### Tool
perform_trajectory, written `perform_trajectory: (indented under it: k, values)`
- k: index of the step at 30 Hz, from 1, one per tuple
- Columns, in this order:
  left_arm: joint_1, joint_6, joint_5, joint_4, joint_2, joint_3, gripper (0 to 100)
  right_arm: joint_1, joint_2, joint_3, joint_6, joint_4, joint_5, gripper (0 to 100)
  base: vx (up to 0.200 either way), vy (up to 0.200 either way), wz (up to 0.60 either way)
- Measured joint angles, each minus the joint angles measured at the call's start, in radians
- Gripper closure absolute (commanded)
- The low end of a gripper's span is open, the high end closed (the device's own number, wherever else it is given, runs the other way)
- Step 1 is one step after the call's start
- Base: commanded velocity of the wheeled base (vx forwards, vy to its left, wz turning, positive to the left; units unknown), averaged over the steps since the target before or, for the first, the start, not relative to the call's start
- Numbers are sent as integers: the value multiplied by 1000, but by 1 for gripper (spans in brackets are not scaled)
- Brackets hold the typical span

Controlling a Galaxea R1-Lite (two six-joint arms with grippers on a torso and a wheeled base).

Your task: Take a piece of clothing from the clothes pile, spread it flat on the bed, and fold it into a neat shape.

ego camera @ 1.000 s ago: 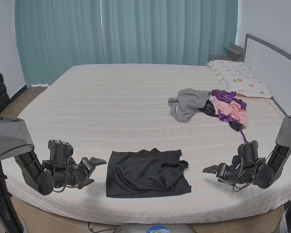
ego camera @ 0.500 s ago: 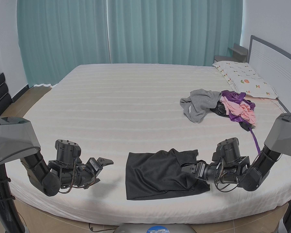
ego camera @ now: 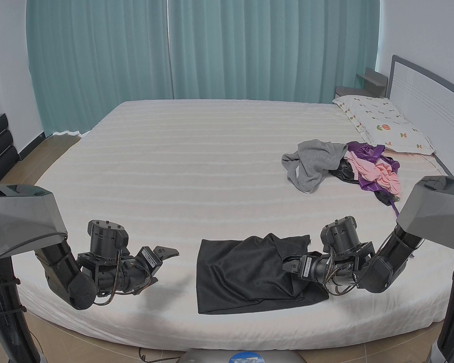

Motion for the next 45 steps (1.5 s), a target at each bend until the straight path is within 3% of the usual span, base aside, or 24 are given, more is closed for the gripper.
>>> perform_trajectory:
  k: [10,18,24,30,41,45]
  values:
    - [-1,1,1,-5,7,4,0,-86,19,45,-107,8,-6,0,0,0,0]
    - [-1,1,1,-5,11,3,0,-179,-41,118,-236,9,-65,0,0,0,0]
    - [-1,1,1,-5,13,1,0,-190,-107,139,-241,5,-64,0,0,0,0]
    - [-1,2,1,-6,14,1,0,-156,-151,120,-141,-3,-25,0,0,0,0]
    - [-1,2,1,-5,14,1,0,-97,-146,16,71,-14,253,0,0,0,0]
    - [-1,2,1,-5,14,2,0,-81,-120,-24,106,-10,297,0,0,0,0]
